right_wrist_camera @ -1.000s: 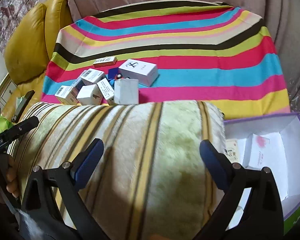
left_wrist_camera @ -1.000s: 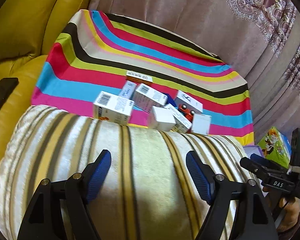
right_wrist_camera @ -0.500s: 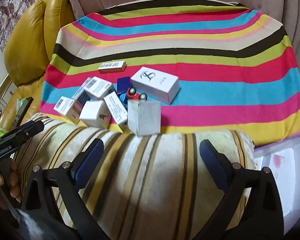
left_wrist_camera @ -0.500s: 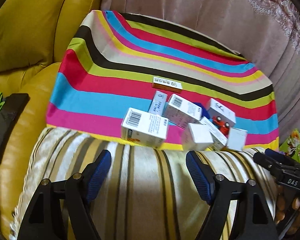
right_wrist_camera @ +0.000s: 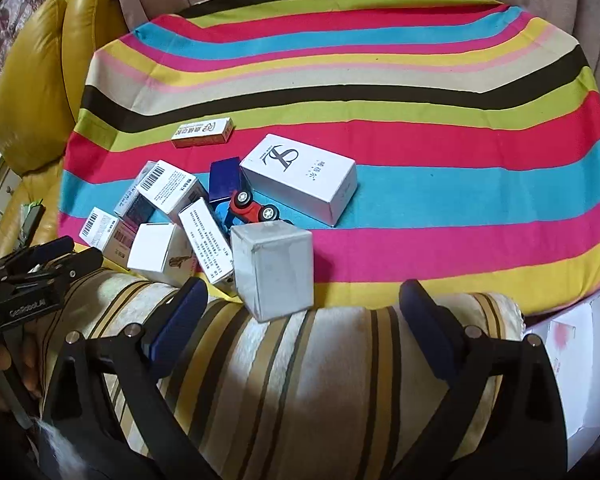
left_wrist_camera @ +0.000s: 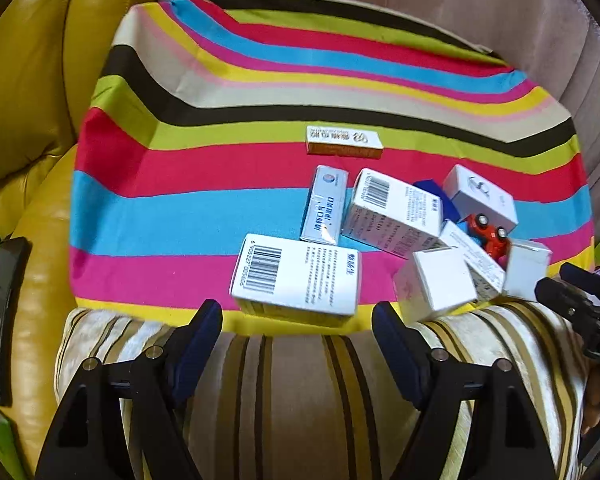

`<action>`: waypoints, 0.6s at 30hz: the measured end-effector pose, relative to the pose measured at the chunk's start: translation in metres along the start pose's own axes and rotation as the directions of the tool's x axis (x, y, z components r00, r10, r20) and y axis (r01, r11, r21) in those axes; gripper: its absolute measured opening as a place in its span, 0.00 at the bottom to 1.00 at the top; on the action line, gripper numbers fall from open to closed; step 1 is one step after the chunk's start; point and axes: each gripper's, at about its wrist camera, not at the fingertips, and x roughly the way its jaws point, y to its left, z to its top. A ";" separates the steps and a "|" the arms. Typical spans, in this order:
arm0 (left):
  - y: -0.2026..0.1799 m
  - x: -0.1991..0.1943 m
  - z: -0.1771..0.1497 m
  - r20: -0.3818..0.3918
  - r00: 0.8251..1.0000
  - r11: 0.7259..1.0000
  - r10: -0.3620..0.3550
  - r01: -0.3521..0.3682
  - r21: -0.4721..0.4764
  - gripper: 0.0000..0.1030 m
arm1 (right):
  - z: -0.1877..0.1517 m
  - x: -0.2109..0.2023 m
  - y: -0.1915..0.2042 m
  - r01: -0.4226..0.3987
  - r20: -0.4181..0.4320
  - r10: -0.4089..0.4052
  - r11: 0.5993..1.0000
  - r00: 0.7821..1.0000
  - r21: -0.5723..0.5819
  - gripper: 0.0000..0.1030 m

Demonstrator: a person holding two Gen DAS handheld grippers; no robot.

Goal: Organize rigid objects
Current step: 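Move both open tools back over the remaining boxes, then grasp the white cube box with the right tool while the left tool grasps a barcoded white box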

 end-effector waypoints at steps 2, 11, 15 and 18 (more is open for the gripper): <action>0.001 0.003 0.003 -0.006 1.000 1.000 0.003 -0.003 -0.002 0.76 | 0.002 0.004 0.001 0.001 -0.007 -0.001 1.000 1.000 -0.009 0.95; -0.003 0.021 0.009 -0.055 0.998 0.999 -0.017 0.018 0.027 0.74 | 0.012 0.022 0.005 -0.008 -0.043 0.006 0.999 0.999 -0.051 0.86; -0.007 0.019 0.007 -0.041 0.999 0.999 -0.023 0.024 0.047 0.68 | 0.009 0.027 0.002 -0.028 -0.059 0.026 0.999 0.998 -0.032 0.64; -0.008 0.015 0.006 -0.025 0.999 0.998 -0.023 0.025 0.053 0.68 | 0.007 0.025 -0.001 -0.038 -0.048 0.037 0.999 0.998 -0.020 0.49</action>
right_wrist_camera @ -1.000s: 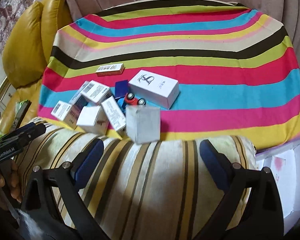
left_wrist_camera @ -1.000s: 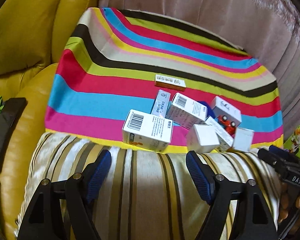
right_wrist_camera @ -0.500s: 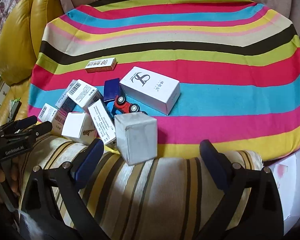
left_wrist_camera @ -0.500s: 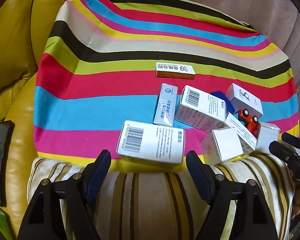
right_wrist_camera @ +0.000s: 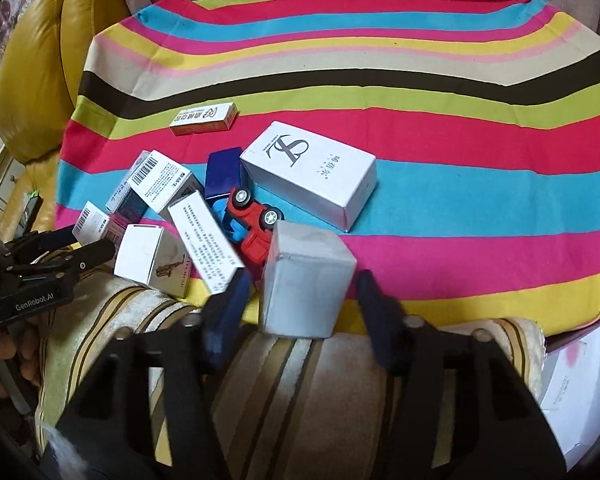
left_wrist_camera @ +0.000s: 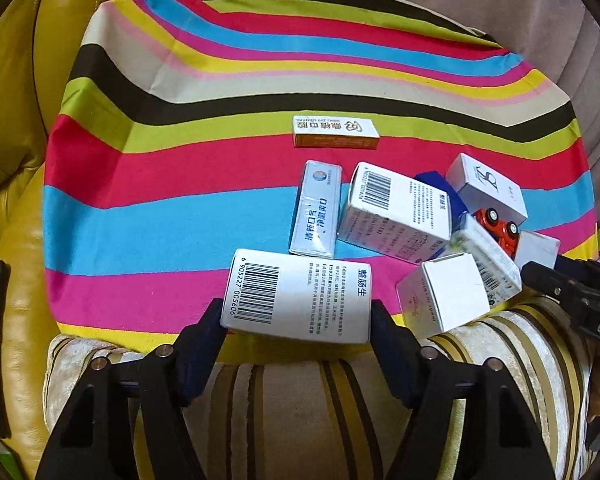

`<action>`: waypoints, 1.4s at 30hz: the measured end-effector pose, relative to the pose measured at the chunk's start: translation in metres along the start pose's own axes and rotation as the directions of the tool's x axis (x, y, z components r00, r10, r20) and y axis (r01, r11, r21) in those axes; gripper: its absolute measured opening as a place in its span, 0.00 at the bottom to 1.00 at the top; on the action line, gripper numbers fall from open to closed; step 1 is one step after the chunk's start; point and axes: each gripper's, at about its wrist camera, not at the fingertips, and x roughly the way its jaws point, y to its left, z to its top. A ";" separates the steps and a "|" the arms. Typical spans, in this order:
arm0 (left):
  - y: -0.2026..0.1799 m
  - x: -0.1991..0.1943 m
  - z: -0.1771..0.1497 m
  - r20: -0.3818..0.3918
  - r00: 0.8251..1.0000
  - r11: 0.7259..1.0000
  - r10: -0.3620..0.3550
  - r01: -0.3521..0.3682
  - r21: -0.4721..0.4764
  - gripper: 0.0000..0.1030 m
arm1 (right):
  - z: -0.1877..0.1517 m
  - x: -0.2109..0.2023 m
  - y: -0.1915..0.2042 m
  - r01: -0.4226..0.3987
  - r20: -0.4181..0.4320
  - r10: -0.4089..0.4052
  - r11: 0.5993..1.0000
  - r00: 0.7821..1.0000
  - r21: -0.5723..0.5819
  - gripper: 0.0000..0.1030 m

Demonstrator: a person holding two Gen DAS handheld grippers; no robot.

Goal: Organize rigid objects
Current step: 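Grasp the white cube box with the right tool while the left tool grasps a barcoded white box, then carry both boxes to the storage box and open both tools over it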

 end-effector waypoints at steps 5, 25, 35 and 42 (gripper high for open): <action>0.001 -0.012 -0.004 0.045 0.999 1.000 0.019 -0.018 -0.012 0.68 | -0.003 -0.004 -0.001 -0.022 0.008 0.022 1.000 1.000 -0.001 0.41; -0.007 -0.064 -0.036 0.192 0.981 0.994 -0.007 0.028 -0.103 0.68 | -0.018 -0.048 0.001 -0.011 0.132 0.015 0.999 0.991 -0.032 0.39; -0.052 -0.083 -0.048 0.240 0.968 0.995 -0.071 0.084 -0.046 0.68 | -0.037 -0.081 -0.008 0.013 0.177 -0.009 1.000 0.984 -0.017 0.39; -0.094 -0.092 -0.058 0.249 0.958 0.990 -0.144 0.142 0.024 0.68 | -0.053 -0.100 -0.022 0.043 0.194 -0.045 0.999 0.980 0.015 0.39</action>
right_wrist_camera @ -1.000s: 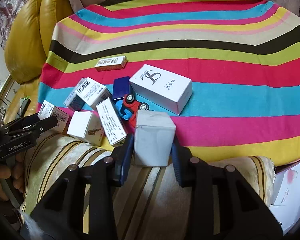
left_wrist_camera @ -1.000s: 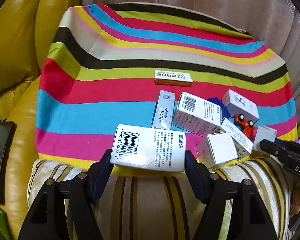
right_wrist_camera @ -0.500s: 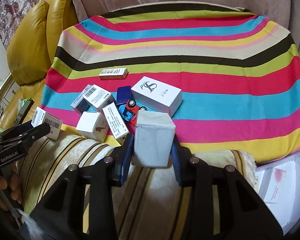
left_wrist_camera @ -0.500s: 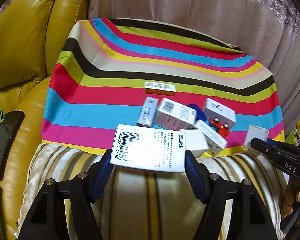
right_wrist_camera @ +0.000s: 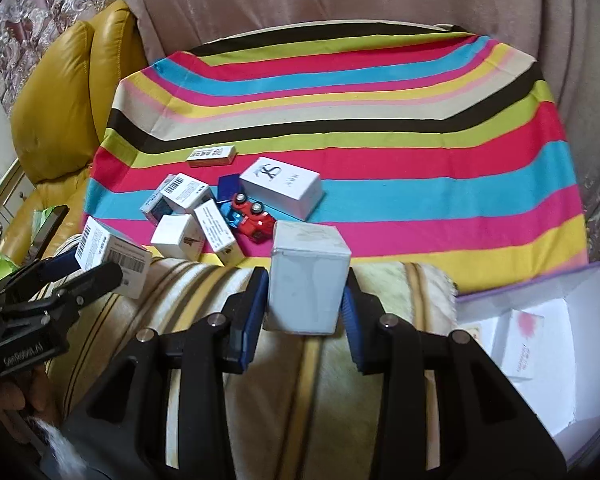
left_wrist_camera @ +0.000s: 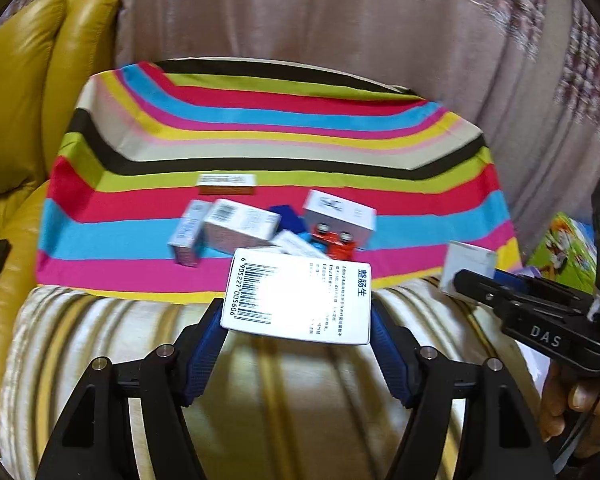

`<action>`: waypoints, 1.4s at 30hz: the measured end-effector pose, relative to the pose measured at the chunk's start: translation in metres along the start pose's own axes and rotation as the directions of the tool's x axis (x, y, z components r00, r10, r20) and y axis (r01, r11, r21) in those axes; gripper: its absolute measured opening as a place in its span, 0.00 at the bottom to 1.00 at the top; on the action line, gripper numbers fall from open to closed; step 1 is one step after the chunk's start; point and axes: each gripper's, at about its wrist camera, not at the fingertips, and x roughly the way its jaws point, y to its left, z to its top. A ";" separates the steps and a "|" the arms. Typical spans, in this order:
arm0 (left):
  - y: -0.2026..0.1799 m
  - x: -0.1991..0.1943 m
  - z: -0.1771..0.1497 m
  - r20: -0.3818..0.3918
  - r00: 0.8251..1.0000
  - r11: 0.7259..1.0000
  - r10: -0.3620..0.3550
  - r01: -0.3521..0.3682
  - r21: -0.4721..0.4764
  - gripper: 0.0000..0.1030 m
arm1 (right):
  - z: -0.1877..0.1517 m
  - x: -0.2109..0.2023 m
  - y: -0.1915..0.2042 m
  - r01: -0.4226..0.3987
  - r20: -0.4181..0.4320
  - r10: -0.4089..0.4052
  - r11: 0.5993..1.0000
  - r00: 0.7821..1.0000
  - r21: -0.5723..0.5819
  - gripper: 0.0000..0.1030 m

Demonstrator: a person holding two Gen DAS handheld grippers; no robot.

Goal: Organize rigid objects
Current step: 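Carry both boxes to the storage box and open both tools over it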

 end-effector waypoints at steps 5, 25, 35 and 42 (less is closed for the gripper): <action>-0.030 0.001 -0.006 -0.005 0.999 0.998 -0.036 0.036 0.055 0.68 | -0.011 -0.012 -0.014 0.031 0.002 -0.031 0.999 1.000 0.022 0.39; -0.115 0.000 -0.024 -0.038 0.984 0.959 -0.176 0.180 0.219 0.68 | -0.045 -0.059 -0.095 0.169 0.016 -0.174 0.974 0.985 0.149 0.39; -0.157 0.001 -0.034 -0.073 0.967 0.920 -0.246 0.256 0.297 0.68 | -0.063 -0.078 -0.144 0.255 0.001 -0.262 0.939 0.965 0.232 0.39; -0.181 0.001 -0.040 -0.101 0.949 0.886 -0.298 0.314 0.340 0.68 | -0.069 -0.089 -0.166 0.310 -0.008 -0.320 0.912 0.947 0.268 0.40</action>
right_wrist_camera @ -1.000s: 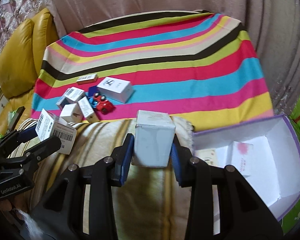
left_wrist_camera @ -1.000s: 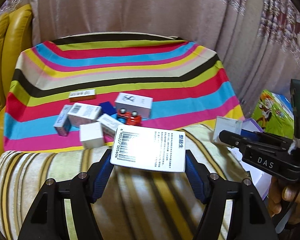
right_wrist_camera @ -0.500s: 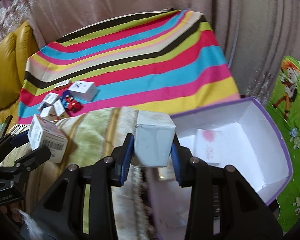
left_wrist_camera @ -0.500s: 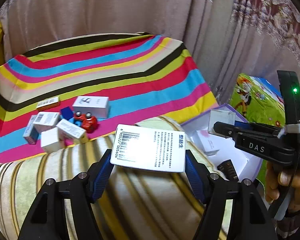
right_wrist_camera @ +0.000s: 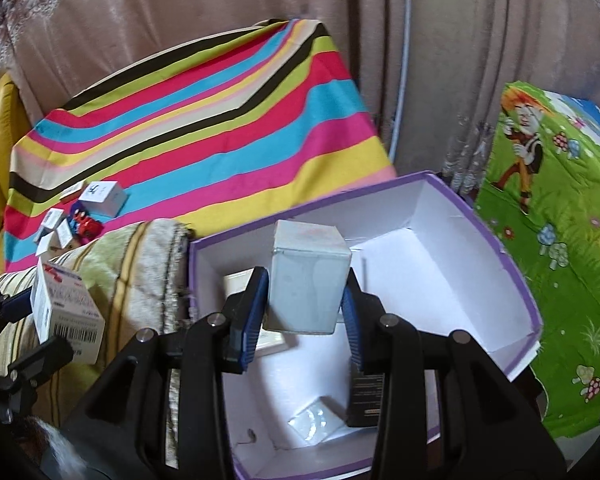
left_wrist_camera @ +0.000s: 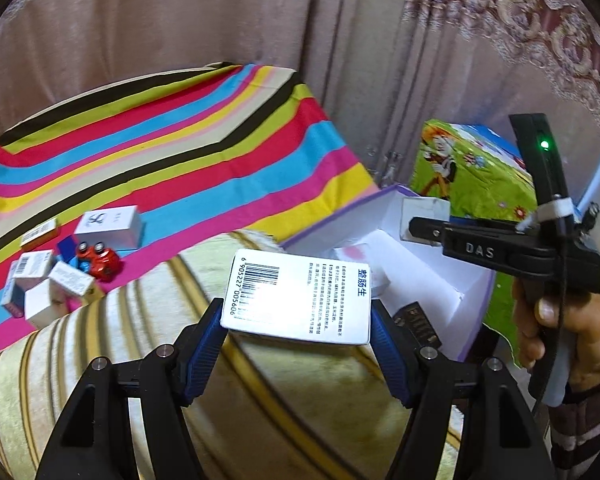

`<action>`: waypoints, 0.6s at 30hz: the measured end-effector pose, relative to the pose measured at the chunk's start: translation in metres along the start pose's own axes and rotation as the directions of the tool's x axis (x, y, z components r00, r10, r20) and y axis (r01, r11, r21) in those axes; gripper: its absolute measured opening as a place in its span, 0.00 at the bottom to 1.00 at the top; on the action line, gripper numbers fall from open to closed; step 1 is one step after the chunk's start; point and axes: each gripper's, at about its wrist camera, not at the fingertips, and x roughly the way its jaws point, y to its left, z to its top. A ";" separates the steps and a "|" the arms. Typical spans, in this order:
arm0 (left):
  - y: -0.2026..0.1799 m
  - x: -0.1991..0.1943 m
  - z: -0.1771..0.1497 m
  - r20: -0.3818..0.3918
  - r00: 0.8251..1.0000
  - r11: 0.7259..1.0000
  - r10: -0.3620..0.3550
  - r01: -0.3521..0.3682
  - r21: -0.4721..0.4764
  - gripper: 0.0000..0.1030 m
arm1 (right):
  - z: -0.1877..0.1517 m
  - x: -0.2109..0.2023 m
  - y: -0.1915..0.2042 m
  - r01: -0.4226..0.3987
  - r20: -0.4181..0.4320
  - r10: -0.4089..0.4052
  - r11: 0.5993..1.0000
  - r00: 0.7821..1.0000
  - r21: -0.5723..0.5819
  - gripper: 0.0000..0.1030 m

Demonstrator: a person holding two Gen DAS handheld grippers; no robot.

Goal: Organize rigid objects
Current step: 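Carry both boxes to the storage box and open both tools over it, then move both open tools back over the remaining boxes on the striped cloth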

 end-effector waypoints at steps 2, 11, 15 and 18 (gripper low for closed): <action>-0.004 0.002 0.000 -0.006 1.000 1.000 -0.024 0.024 0.005 0.68 | 0.000 -0.001 -0.005 0.014 0.003 -0.015 1.000 1.000 0.011 0.40; -0.018 0.011 0.000 -0.054 0.991 0.992 -0.124 0.125 0.022 0.77 | 0.001 -0.005 -0.010 0.036 0.006 -0.036 0.999 0.999 0.025 0.53; -0.020 0.009 0.000 -0.050 0.992 0.992 -0.120 0.121 0.035 0.81 | 0.002 -0.009 -0.007 0.055 0.032 -0.056 0.998 0.998 0.019 0.69; -0.018 0.004 0.001 -0.034 0.995 0.995 -0.097 0.097 0.022 0.81 | 0.005 -0.012 -0.005 0.080 0.053 -0.080 0.997 0.995 0.014 0.81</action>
